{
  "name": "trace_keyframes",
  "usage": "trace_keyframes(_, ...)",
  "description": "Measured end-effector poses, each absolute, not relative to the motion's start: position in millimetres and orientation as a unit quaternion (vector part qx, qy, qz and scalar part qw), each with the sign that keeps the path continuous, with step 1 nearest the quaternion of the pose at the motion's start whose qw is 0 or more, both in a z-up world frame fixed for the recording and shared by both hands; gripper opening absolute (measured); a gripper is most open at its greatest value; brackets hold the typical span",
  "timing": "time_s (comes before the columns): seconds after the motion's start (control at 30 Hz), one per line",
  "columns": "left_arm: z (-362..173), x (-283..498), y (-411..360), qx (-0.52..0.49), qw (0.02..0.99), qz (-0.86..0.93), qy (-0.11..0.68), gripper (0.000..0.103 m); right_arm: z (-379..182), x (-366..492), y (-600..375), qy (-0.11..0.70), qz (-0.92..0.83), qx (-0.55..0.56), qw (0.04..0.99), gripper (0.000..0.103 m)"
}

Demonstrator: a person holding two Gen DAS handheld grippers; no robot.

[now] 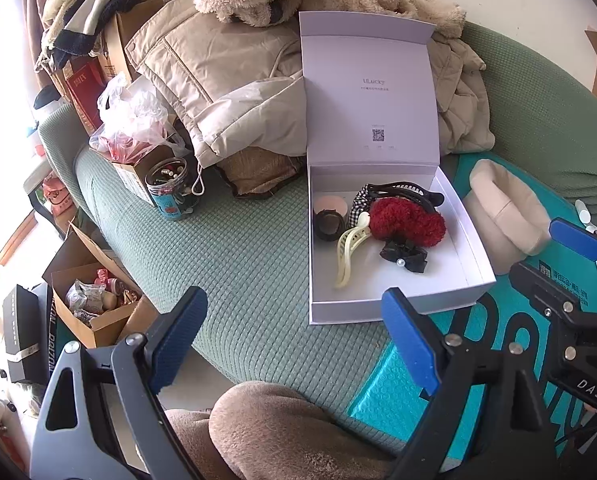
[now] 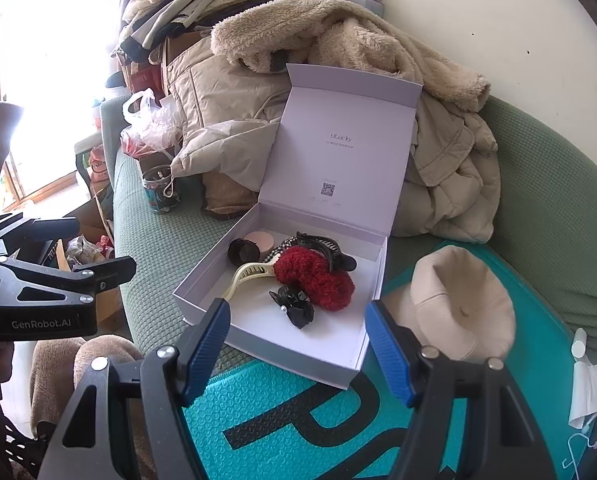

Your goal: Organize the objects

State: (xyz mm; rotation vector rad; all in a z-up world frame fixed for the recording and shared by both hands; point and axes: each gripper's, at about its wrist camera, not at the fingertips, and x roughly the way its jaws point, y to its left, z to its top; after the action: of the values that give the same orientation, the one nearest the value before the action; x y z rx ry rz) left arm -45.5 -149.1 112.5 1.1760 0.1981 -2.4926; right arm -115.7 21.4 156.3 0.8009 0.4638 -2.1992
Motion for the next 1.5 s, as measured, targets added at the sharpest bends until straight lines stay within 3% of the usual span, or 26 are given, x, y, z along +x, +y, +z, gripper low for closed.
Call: trace_keyframes(1.5,113,-35,-139,0.424,0.180,-0.885,0.068,0.088,152,-110,19,0.192,-0.852,0.320,0.368,0.071)
